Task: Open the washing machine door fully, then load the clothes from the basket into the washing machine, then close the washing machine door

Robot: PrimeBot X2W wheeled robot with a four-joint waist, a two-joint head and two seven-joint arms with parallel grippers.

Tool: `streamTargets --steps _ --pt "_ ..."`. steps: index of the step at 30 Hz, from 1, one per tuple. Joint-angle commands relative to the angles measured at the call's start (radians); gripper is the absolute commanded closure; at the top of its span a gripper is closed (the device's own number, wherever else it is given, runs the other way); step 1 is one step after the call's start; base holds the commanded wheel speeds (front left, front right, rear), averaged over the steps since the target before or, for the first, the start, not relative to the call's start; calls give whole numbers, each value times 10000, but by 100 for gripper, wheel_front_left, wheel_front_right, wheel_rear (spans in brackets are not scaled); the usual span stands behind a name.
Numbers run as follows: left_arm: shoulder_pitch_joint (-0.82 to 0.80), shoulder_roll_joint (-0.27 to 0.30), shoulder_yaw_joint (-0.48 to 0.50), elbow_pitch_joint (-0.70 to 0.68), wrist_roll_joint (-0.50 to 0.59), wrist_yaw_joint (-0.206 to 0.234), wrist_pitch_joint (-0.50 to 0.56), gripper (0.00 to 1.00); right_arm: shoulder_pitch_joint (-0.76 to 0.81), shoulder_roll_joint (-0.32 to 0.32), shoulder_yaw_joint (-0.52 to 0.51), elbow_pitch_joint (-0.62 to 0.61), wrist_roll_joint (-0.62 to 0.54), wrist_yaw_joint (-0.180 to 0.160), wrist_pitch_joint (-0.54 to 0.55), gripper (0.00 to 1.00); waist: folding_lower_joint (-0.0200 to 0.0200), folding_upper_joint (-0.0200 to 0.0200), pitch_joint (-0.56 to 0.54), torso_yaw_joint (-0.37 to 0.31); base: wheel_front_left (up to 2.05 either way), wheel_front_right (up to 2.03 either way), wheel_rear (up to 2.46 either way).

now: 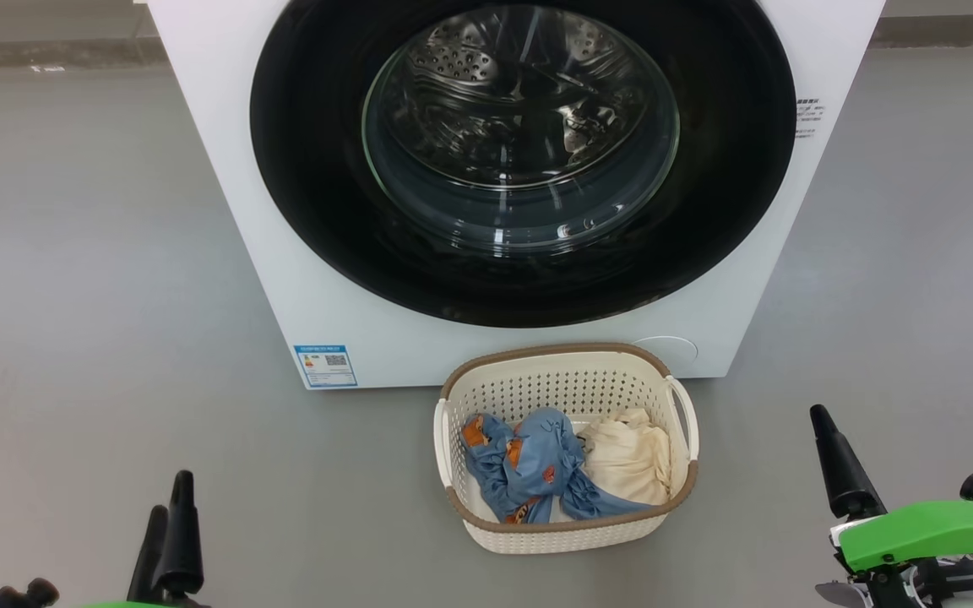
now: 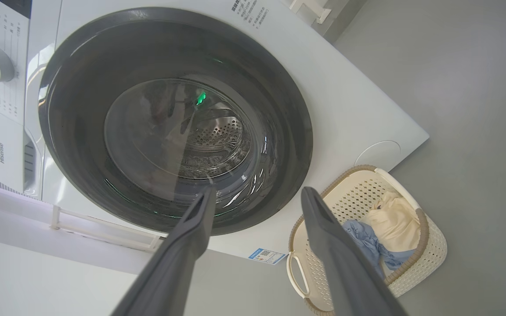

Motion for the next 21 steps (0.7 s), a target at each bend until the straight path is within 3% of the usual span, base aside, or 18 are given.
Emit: streamTargets --steps 1,21 --pt "-445 194 133 -366 425 2 -126 0 -534 -229 120 -227 -504 28 -153 0 0 0 6 -4 0 0 0" --pt "-496 291 81 -263 3117 2 -684 0 -662 -329 400 17 -3525 37 -716 0 0 0 13 -27 0 0 0"
